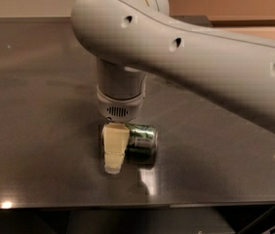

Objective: Place green can upright

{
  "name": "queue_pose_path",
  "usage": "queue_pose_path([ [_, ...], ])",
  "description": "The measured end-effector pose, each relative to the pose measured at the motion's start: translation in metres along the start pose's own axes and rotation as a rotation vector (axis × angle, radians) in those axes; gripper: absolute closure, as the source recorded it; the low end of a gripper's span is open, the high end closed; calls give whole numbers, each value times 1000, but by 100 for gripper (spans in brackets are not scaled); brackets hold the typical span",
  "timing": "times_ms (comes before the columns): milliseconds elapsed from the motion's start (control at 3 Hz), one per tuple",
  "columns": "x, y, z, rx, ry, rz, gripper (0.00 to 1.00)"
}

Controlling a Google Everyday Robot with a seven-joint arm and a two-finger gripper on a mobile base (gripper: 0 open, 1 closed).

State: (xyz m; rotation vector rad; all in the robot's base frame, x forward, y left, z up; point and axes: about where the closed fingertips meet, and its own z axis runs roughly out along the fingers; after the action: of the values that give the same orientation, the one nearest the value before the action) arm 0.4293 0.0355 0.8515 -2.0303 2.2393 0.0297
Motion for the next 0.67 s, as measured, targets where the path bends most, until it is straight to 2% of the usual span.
queue_pose_path([
  [333,1,0,4,-1,-12,24,6],
  [667,-1,2,4,3,-23,38,24],
])
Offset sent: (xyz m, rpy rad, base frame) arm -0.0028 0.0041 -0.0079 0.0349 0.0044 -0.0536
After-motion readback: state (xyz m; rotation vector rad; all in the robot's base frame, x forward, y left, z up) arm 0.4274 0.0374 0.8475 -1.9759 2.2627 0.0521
